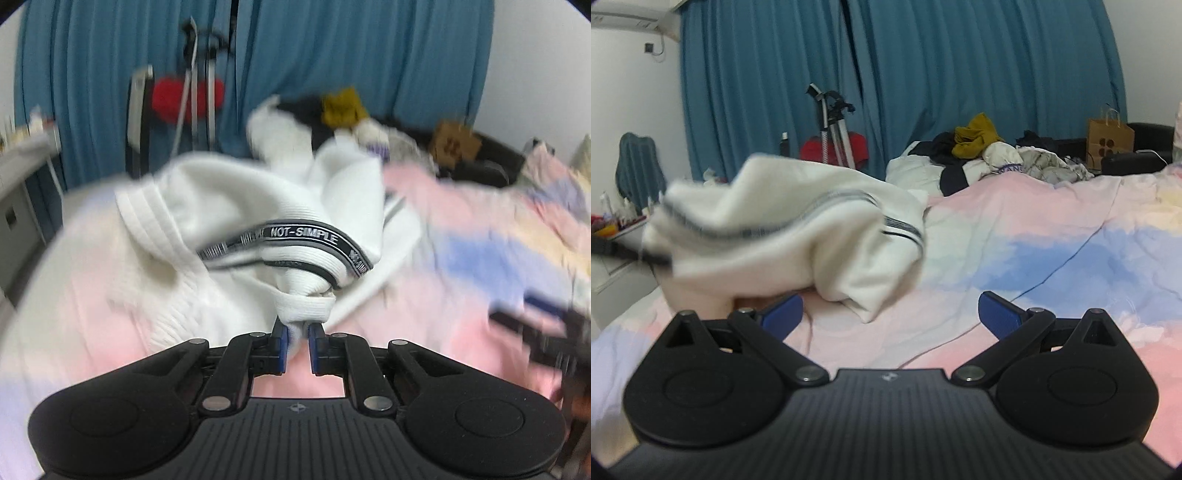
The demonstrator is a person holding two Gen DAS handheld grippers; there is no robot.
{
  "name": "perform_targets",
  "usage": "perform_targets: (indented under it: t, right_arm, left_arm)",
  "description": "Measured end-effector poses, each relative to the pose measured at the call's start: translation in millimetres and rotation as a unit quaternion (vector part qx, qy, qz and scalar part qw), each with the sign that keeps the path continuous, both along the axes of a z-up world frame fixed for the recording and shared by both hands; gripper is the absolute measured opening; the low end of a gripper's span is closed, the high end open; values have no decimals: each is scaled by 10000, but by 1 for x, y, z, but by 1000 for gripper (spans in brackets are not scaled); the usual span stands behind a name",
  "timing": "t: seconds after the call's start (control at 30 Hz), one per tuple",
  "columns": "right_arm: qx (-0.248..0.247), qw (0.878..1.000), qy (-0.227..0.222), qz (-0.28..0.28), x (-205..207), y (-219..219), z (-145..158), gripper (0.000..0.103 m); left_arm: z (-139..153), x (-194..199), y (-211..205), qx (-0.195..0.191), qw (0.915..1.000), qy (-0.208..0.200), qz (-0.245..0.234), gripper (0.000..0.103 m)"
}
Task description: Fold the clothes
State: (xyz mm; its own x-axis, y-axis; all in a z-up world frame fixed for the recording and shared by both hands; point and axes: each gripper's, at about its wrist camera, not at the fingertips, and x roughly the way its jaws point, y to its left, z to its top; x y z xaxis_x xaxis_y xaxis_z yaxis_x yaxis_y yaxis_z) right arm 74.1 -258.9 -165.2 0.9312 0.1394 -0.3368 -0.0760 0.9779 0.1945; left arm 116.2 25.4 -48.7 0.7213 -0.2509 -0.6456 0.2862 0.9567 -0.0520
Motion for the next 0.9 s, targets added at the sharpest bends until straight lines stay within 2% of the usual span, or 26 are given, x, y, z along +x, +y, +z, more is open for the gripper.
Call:
perform_targets:
  t: [0.1,0.2,0.27,0.33,0.37,0.43,0.47,0.53,0.63,0.83,0.9]
  right_arm:
    - [-71,9999,54,120,-3,6,-2,103]
    - [-14,9996,163,230,-5,10,-5,103]
    - [4,9994,213,280,-5,12,-7,103]
    - [22,9992,261,305,-6,13,-9,103]
    - [68,9991,288,317,-5,13,-9,103]
    - [174,9988,309,333,-6,14,-10,103]
    - [225,9987,316,340,-7,14,-10,103]
    - [312,9983,345,363,-8,13,-10,103]
    - [441,9974,394,401,-5,13,-12,103]
    - [515,9963,523,436,9,15,-23,103]
    - [552,9956,617,443,14,15,-29,103]
  left_arm:
    - [-15,-1,4,-116,9995,298,-25,13]
    - [-8,0,13,-497,9985,234,43,14]
    - [-1,-6,21,-834,9964,159,82,23]
    - [7,-16,30,-1169,9931,18,124,42]
    - [11,-21,35,-1318,9911,-87,149,46]
    - [20,-25,47,-1626,9861,-232,250,61]
    - [24,-26,54,-1820,9822,-302,354,65]
    - [28,-25,67,-2217,9726,-466,529,81]
    - [22,-11,82,-2648,9577,-567,977,83]
    - [-1,27,106,-3079,9339,-413,1767,82]
    - [-7,33,114,-3089,9298,-355,1971,79]
